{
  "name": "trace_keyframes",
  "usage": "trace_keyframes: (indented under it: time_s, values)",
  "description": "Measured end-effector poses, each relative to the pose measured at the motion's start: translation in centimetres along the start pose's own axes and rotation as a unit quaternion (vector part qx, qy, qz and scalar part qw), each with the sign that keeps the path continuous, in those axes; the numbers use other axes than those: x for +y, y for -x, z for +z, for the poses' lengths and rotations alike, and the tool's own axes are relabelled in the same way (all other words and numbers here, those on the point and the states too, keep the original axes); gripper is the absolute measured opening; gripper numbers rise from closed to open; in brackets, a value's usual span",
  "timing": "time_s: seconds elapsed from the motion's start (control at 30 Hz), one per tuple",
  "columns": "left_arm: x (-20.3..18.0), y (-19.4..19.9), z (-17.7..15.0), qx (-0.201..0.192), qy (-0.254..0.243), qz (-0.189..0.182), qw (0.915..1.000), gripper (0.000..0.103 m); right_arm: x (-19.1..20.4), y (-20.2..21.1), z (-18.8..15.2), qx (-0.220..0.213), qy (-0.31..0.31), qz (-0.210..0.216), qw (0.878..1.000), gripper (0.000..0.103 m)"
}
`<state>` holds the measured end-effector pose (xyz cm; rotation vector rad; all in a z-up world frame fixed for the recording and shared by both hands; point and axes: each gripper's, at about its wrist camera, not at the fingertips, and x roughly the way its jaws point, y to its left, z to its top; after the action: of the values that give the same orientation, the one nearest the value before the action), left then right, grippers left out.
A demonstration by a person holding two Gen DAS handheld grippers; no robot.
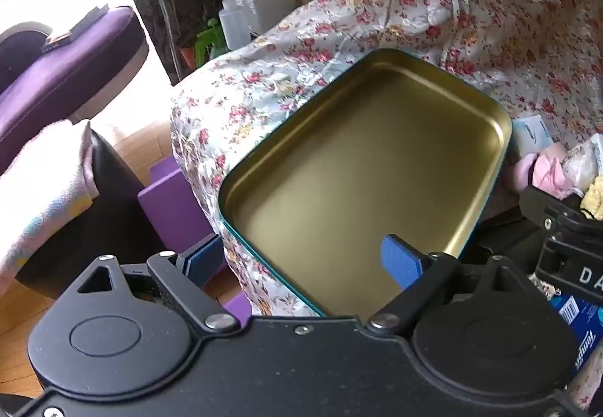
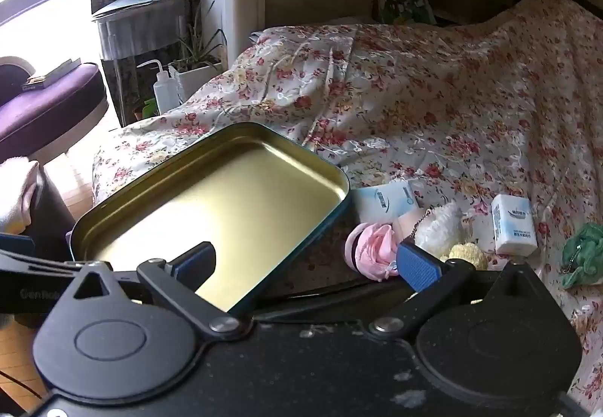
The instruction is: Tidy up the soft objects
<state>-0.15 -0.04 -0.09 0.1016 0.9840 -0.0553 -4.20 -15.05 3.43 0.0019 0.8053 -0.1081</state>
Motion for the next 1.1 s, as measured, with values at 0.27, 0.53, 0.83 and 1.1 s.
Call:
trace_keyframes:
  time_s: [0.27, 0.53, 0.83, 1.1]
  values:
    - [-0.7, -0.7, -0.1, 0.028, -0.004, -0.003, 0.9996, 0.088, 0.2, -0.4, -0.1, 0.008, 0.008, -0.007, 1.0, 0.102]
    - [-0.2, -0.7, -0.3, 0.021, -0.007, -0.005, 0.9997, 0.089, 0.2, -0.3, 0.0, 0.007, 0.006, -0.005, 1.0, 0.102]
    - [-0.2, -0.7, -0.3, 0.022, -0.007, -0.007, 0.9997, 0.089, 0.1, -0.6, -0.1, 0.008, 0.003, -0.005, 1.0, 0.102]
    - [-0.1, -0.8, -0.5, 0.024, -0.004, -0.009, 0.9997, 0.089, -0.1, -0.9, -0.3, 0.012, 0.0, -0.003, 1.0, 0.102]
